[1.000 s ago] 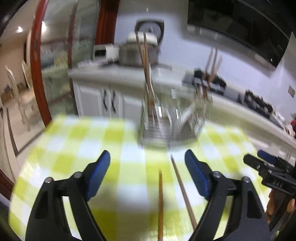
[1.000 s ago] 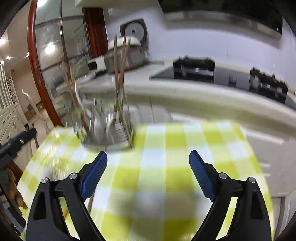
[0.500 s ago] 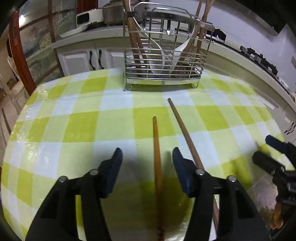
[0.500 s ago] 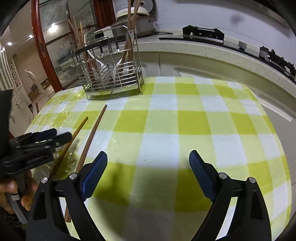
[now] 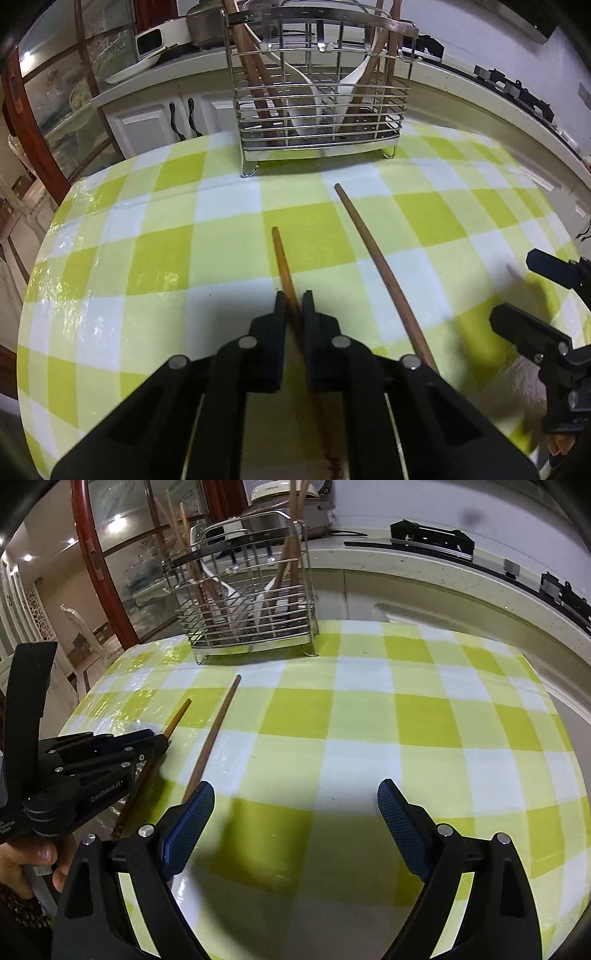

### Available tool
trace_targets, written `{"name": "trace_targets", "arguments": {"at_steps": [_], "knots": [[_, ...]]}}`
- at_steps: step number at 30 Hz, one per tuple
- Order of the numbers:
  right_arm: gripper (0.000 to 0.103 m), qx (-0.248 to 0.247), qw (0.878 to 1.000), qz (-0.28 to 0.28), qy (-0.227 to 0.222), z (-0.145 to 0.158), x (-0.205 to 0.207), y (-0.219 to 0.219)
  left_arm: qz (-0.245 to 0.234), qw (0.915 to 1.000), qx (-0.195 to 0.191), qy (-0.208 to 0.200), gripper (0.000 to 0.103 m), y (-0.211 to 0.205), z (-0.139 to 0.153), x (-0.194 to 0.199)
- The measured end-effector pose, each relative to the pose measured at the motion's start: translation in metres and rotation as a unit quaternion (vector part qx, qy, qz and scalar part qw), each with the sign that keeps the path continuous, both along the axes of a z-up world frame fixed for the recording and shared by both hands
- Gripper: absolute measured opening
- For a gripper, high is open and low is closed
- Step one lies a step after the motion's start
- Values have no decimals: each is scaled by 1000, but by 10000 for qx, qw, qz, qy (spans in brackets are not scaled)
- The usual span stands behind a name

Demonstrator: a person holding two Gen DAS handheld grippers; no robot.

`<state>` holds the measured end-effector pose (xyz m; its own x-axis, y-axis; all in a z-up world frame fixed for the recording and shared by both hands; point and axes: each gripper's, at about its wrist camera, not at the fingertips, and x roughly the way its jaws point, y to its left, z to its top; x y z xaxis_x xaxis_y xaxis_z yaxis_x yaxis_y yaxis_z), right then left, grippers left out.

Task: Organize utensils
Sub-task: 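Move both open tools down to the last wooden chopsticks on the cloth, then close the left tool on a wooden chopstick while the right tool grasps another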

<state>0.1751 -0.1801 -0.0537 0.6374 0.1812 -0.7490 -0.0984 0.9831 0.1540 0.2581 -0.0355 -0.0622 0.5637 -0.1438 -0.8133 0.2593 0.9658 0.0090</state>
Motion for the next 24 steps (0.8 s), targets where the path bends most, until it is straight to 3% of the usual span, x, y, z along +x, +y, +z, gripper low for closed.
{"name": "trace_targets", "arguments": {"at_steps": [5, 12, 17, 24], "knots": [[84, -120, 9998, 134, -14, 6, 6, 15, 100, 9993, -367, 53, 7, 12, 1, -1], [84, -368, 9988, 299, 92, 8, 26, 46, 301, 9981, -530, -81, 7, 33, 9, -6], [76, -450, 9980, 338, 298, 1, 43, 66, 402, 9972, -621, -141, 7, 43, 14, -8], [57, -676, 9964, 245, 455, -9, 63, 85, 481, 9962, -711, -170, 7, 54, 13, -9]]}}
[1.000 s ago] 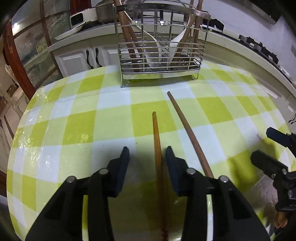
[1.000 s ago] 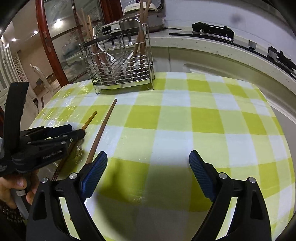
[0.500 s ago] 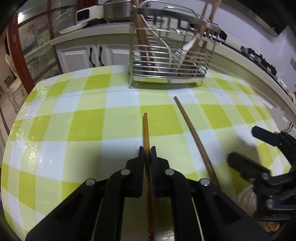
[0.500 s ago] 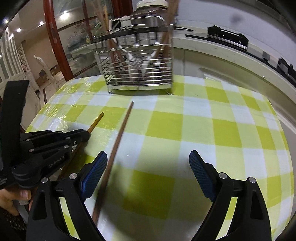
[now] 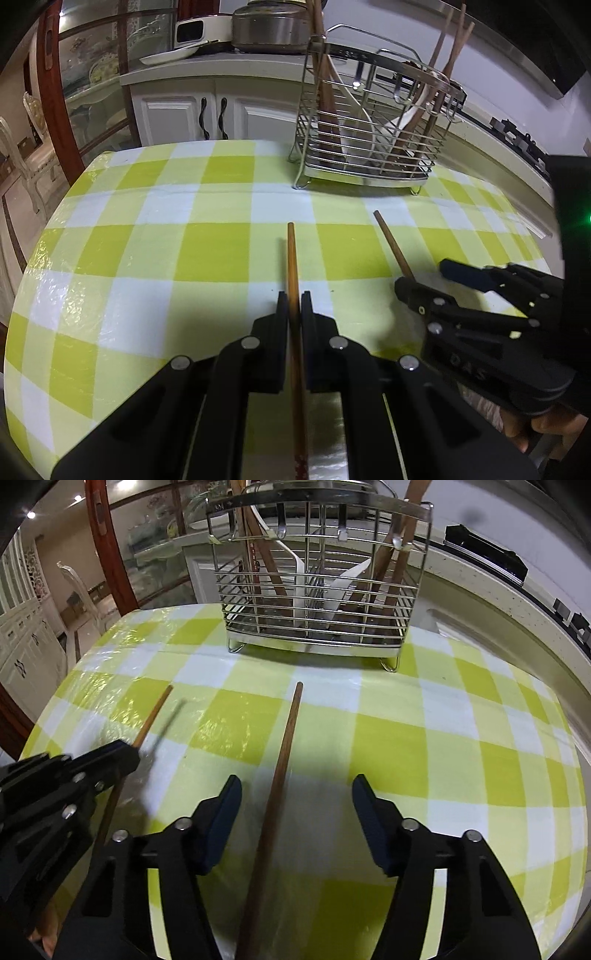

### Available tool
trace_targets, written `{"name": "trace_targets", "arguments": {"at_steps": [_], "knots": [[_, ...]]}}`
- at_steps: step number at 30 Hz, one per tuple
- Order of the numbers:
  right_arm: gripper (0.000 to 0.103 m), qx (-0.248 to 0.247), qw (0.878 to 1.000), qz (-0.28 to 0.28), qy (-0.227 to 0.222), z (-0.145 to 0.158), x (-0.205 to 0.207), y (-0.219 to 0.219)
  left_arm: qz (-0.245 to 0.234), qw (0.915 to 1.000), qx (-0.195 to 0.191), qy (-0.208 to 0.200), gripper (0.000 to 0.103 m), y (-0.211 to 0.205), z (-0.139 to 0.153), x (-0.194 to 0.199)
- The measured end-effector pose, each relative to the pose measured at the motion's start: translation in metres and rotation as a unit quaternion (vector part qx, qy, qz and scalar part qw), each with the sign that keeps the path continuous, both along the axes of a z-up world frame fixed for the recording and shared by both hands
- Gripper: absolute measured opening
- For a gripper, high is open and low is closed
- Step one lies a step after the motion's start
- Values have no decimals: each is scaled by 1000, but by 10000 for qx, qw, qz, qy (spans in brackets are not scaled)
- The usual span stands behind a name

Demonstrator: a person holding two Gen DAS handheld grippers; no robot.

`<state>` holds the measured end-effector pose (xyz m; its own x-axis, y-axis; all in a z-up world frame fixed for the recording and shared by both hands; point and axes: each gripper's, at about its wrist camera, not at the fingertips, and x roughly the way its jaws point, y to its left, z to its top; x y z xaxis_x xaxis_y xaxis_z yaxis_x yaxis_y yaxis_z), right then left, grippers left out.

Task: Organize utensils
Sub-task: 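Close the left tool on a wooden chopstick while the right tool grasps another, then lift both held chopsticks up toward the wire rack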

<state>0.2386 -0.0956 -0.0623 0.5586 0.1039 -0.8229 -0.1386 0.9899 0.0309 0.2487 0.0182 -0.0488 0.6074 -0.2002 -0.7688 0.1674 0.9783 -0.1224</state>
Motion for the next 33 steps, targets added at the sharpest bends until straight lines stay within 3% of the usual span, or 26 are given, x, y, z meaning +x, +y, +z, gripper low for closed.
{"name": "trace_targets", "arguments": {"at_steps": [5, 7, 8, 15, 33], "knots": [[33, -53, 9999, 91, 45, -4, 6, 8, 27, 10000, -45, -18, 7, 4, 1, 1], [15, -39, 9999, 123, 41, -4, 7, 9, 31, 10000, -54, -43, 7, 3, 3, 0], [12, 19, 9999, 134, 48, -3, 7, 9, 36, 10000, -61, -58, 7, 4, 4, 0], [10, 465, 9987, 155, -134, 16, -1, -8, 80, 9996, -124, -224, 7, 4, 19, -7], [10, 673, 9925, -221, -998, 91, -53, -63, 277, 9936, -396, -1021, 7, 2, 81, -43]]}}
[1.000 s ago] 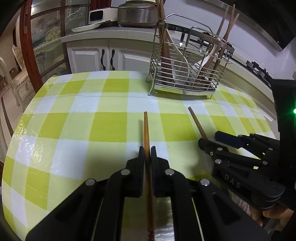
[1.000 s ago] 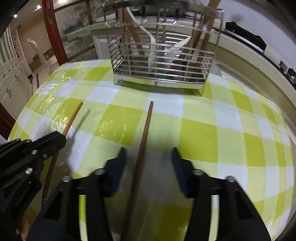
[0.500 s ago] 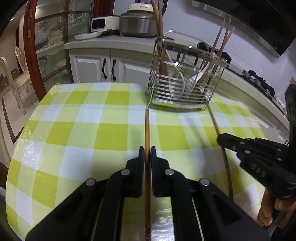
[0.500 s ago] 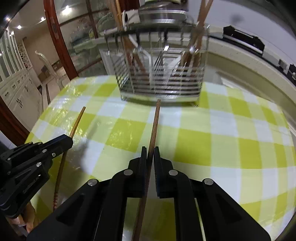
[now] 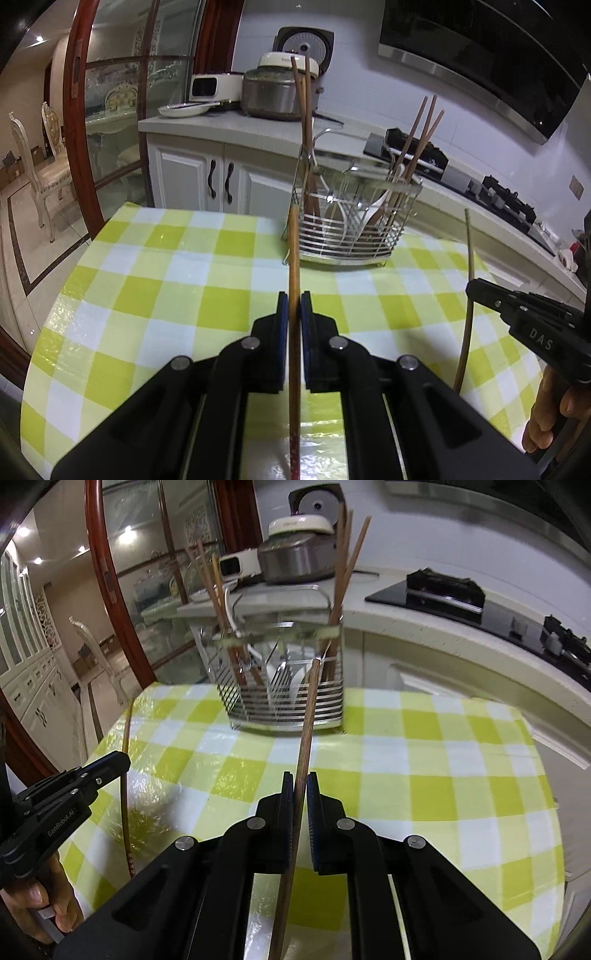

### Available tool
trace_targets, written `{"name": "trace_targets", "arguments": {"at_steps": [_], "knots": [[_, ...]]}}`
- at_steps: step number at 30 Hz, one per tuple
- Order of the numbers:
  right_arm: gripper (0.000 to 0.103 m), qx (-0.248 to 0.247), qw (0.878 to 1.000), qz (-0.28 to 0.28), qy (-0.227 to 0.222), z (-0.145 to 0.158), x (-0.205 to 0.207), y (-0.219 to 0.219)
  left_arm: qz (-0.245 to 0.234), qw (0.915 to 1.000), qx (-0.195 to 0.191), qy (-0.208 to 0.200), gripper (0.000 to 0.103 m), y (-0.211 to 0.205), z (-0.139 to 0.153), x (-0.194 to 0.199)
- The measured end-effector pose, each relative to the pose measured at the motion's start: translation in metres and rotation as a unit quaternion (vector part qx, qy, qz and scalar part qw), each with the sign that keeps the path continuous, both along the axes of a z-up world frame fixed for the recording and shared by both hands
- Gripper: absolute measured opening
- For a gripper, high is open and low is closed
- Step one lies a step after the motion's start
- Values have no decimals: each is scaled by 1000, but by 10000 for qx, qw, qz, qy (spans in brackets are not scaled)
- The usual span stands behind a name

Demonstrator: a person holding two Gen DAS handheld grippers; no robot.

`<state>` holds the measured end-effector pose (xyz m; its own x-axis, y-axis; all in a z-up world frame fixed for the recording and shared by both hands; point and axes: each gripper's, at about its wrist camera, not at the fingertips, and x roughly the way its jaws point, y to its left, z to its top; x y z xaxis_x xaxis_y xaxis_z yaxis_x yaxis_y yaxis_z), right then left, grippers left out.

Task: Organize utensils
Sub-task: 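Lift both held chopsticks up toward the wire rack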

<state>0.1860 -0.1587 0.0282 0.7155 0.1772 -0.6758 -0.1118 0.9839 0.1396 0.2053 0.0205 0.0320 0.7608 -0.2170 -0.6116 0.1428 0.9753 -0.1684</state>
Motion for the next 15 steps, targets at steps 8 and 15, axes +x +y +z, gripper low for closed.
{"name": "trace_targets", "arguments": {"at_steps": [8, 15], "knots": [[10, 87, 9996, -71, -255, 21, -15, -15, 1, 9998, 36, -207, 7, -7, 21, -12], [9, 145, 9990, -97, -417, 34, -26, -22, -18, 9993, 59, -370, 7, -12, 34, -20]]}}
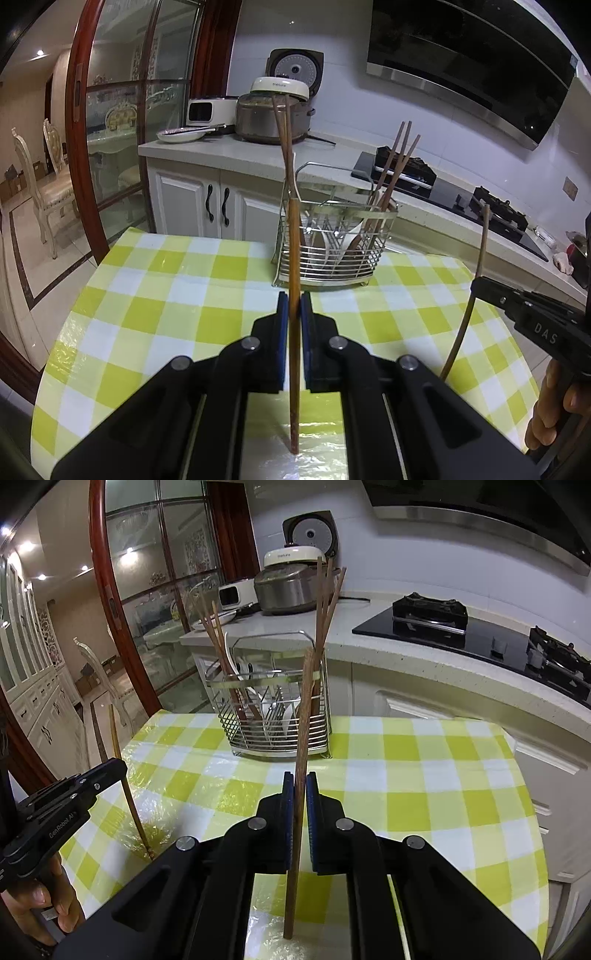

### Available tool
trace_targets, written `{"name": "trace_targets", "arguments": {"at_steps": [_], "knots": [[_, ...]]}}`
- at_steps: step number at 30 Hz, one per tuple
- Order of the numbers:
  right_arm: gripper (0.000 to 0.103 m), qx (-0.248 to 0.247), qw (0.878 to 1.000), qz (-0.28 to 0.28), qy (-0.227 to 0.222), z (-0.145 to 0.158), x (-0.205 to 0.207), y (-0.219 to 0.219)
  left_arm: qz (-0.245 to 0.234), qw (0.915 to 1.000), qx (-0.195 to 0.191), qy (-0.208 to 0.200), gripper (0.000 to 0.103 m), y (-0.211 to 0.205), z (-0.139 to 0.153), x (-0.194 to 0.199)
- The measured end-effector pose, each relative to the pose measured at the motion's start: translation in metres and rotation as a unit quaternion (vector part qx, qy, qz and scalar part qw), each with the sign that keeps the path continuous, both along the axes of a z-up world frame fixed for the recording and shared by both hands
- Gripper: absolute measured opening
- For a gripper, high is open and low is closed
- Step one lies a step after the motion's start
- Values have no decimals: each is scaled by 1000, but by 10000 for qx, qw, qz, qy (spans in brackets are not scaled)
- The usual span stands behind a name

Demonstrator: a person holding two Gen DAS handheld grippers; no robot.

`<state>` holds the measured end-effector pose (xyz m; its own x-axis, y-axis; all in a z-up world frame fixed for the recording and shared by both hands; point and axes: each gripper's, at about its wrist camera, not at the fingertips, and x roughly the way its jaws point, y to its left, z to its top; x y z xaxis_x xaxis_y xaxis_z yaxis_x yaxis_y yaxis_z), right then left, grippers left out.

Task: Organize utensils
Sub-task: 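Lift both held chopsticks up toward the wire rack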

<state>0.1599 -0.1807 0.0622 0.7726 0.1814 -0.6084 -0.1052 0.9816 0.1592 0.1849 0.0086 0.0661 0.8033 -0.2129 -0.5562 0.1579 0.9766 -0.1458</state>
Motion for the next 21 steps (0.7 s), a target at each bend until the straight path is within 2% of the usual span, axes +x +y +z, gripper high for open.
{"name": "trace_targets", "arguments": {"at_steps": [13, 21], "knots": [[9, -64, 9995, -130, -272, 18, -15, -13, -79, 9997, -14, -213, 7, -10, 18, -7], [9, -68, 9994, 1, -340, 29, -6, -5, -234, 9989, -79, -389, 7, -25, 39, 9]]}}
